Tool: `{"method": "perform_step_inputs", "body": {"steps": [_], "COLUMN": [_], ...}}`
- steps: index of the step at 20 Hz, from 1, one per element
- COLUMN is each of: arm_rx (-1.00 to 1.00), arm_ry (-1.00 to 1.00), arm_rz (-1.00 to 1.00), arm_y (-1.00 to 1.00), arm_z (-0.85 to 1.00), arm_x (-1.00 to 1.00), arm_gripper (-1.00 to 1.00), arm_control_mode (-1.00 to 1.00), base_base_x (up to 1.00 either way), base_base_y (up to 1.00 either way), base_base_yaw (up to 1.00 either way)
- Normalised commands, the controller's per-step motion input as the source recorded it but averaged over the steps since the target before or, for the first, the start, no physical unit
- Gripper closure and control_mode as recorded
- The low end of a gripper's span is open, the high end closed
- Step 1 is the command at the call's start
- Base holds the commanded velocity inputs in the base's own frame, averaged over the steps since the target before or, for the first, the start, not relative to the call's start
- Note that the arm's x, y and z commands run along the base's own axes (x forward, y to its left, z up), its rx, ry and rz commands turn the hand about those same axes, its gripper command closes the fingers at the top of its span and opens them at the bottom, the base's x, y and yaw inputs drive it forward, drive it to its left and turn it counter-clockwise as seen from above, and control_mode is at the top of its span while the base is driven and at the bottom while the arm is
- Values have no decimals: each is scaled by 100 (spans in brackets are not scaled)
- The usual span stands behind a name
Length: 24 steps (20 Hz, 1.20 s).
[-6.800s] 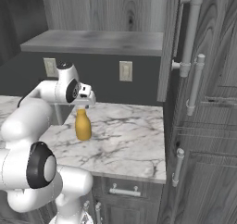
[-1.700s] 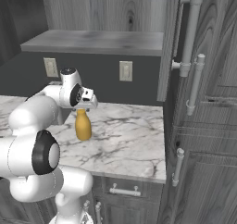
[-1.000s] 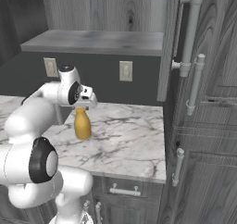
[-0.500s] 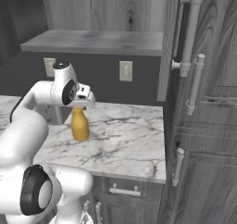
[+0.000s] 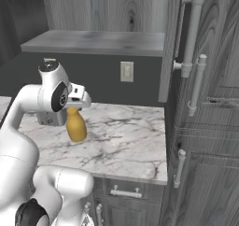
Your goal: There is a tray on the dining counter. Grab the cup, mug, and pitcher and place them on the tray. The pitcher may be placed next to the tray if it cannot fit the tray.
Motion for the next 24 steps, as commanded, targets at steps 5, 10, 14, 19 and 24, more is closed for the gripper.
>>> {"method": "perform_step_inputs", "body": {"steps": [5, 10, 14, 19, 24], "arm_rx": [0, 0, 0, 0, 0], "arm_ry": [-9, -4, 0, 0, 0], "arm_rz": [0, 0, 0, 0, 0], "arm_y": [-7, -7, -2, 0, 0], "arm_z": [45, 51, 42, 25, 17], "arm_x": [-16, -3, -1, -1, 0], "arm_gripper": [100, 100, 100, 100, 100], "arm_control_mode": [-100, -100, -100, -100, -100], "base_base_x": [0, 0, 0, 0, 0], "base_base_y": [0, 0, 0, 0, 0], "base_base_yaw": [0, 0, 0, 0, 0]}}
